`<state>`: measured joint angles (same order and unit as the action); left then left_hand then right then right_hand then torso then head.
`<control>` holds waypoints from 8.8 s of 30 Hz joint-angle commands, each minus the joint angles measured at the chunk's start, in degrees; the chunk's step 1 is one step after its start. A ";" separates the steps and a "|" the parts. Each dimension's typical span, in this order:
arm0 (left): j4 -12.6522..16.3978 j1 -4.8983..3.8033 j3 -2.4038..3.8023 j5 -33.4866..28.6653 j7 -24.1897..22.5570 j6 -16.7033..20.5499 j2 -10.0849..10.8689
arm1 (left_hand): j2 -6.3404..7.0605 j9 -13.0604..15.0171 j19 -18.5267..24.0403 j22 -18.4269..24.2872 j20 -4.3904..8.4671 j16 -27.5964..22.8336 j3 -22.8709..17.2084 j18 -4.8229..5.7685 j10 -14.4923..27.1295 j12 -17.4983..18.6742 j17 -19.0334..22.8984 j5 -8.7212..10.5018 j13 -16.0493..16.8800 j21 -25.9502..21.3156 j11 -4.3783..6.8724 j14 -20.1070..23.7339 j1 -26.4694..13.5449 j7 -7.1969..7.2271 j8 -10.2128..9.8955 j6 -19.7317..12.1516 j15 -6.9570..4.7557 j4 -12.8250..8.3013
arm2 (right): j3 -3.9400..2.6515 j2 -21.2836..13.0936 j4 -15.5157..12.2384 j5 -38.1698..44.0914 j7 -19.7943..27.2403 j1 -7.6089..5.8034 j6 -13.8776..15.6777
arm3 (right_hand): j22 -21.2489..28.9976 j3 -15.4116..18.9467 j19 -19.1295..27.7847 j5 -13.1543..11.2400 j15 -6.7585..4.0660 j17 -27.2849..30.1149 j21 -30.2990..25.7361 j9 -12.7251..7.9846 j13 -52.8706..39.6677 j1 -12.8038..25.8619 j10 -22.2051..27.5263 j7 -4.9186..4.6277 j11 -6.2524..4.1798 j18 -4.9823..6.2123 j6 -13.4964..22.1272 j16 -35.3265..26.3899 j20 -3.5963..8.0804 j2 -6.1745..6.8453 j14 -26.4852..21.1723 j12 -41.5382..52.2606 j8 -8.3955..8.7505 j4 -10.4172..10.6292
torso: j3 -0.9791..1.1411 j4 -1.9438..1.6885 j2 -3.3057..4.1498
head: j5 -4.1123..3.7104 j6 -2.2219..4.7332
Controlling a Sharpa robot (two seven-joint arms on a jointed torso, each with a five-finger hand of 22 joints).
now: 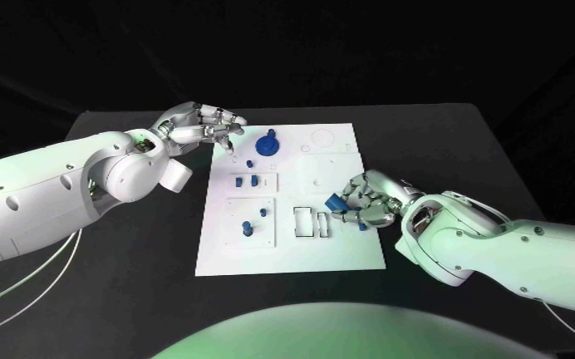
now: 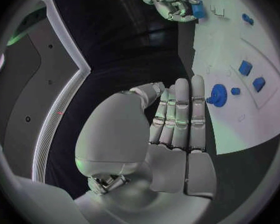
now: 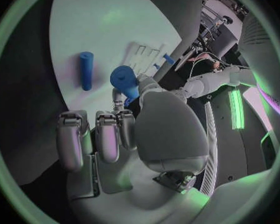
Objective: Assemble the parts on the task board
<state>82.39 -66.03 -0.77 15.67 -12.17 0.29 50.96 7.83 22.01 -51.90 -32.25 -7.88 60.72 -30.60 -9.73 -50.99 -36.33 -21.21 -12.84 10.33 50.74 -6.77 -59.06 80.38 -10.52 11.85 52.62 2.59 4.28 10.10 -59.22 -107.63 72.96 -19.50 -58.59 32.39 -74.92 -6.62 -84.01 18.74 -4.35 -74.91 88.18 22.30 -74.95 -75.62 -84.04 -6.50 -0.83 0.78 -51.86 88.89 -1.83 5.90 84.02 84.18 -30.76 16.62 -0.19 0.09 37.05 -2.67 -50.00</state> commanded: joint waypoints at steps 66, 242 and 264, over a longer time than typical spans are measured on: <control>0.23 -0.01 0.03 -0.06 0.11 -0.92 -0.06 | -0.09 0.30 0.15 0.20 -0.32 -0.11 -0.18 -0.79 0.46 0.10 -0.27 -0.33 -0.07 -0.53 0.00 -0.17 -0.76 -0.08 -0.33 -0.66 0.08 0.48 | -0.25 8.84 2.28 -1.45 -5.22 -0.32 -4.29 | -14.05 7.33 -5.22 0.18 -0.36 -12.04 -1.33 1.31 -7.02 18.70 -0.84 3.38 -0.23 -0.11 -3.62 -0.23 0.48 1.28 5.30 -1.68 -3.94 0.32 | -0.01 -0.07 0.35 | 0.76 0.00; 0.32 0.01 0.02 -0.10 0.41 -0.67 0.58 | -0.26 0.90 -0.05 0.55 -0.40 -0.22 -0.45 -0.81 0.61 0.03 -0.71 -0.35 -0.06 -1.02 -0.01 -0.15 -1.06 -0.07 -0.47 -0.85 0.12 0.92 | 0.09 -2.51 1.16 12.41 -10.23 1.87 -13.39 | -13.56 -9.98 -4.78 0.38 -0.19 -10.50 -3.79 3.78 -6.15 -6.68 0.49 2.97 0.00 0.32 -3.60 -1.40 0.36 6.40 4.91 -4.69 0.02 -1.19 | 0.00 -0.15 0.41 | -0.10 0.00; 0.37 0.01 0.02 -0.94 0.86 -0.76 0.72 | -0.46 1.12 -0.19 0.54 -0.30 -0.31 -0.87 -0.84 0.62 -0.01 -0.83 -0.43 -0.05 -0.99 0.03 -0.12 -0.47 -0.08 -0.49 -0.85 0.05 0.51 | -0.03 -1.47 -2.50 -3.98 -6.20 1.42 -0.30 | -14.01 -25.07 -5.21 -0.08 -0.72 -11.35 -2.22 8.45 -7.20 1.98 -0.68 3.65 -0.59 0.00 -2.65 -0.99 0.89 5.65 5.14 -3.70 -1.96 -3.98 | -0.03 -0.20 0.42 | -0.11 0.00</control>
<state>82.60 -66.02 -0.77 15.35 -11.20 0.23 51.70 7.55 23.04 -51.91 -31.75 -7.89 60.72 -31.07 -9.74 -50.58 -36.33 -21.97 -13.10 10.33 50.09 -6.75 -59.06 79.61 -10.53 11.60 52.21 2.59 4.74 10.08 -60.87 -109.83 74.16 -27.06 -57.20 29.09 -74.93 -31.12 -84.01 18.62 -4.73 -74.90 85.76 29.14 -74.91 -74.42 -84.14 -2.98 -1.13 0.81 -54.73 87.87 -1.42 11.88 83.83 80.41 -32.02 12.33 -0.20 -0.09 37.44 -2.83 -50.00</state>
